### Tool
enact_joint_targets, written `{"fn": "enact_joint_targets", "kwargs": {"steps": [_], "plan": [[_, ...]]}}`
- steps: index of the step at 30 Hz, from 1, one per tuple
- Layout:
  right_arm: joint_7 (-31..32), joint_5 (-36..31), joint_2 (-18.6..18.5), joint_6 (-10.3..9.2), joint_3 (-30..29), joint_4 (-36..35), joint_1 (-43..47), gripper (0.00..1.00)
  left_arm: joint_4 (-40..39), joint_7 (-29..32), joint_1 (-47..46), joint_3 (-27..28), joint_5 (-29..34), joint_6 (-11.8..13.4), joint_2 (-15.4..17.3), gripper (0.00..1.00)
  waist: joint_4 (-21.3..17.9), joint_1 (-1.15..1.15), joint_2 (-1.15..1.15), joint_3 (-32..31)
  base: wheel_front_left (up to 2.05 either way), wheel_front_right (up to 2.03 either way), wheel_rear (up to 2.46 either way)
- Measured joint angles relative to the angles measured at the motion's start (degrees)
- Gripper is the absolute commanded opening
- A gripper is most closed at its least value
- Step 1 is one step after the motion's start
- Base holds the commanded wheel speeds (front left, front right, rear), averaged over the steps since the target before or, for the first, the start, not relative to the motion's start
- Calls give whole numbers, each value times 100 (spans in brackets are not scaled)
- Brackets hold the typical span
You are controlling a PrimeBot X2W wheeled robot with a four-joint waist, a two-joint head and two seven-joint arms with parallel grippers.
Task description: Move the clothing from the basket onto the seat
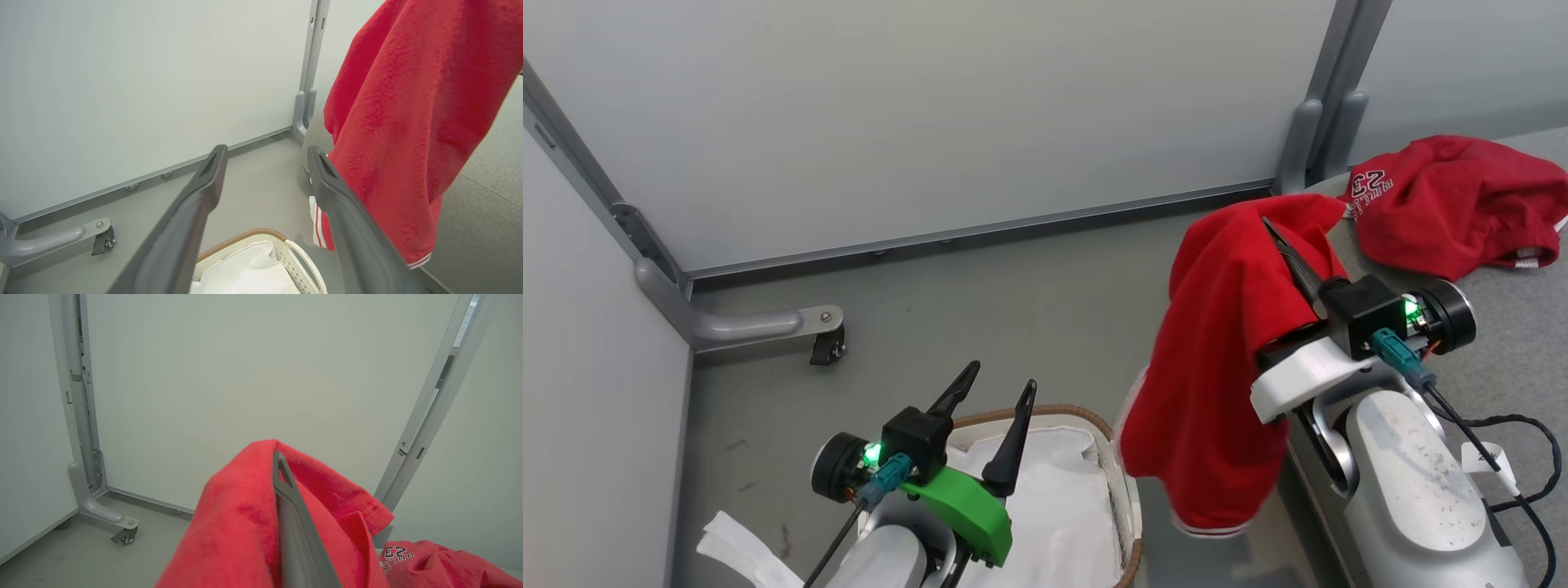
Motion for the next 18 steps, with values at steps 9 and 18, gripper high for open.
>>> {"fn": "enact_joint_targets", "kwargs": {"steps": [9,18], "plan": [[0,-14,1,0,48,-27,-92,0,-58,0,166,285,170,-91,-147,100,-269,0,0,87,0,0,0],[0,-136,0,0,-109,9,-162,0,-122,0,207,363,361,-123,-236,100,-971,0,0,260,0,0,0]]}}
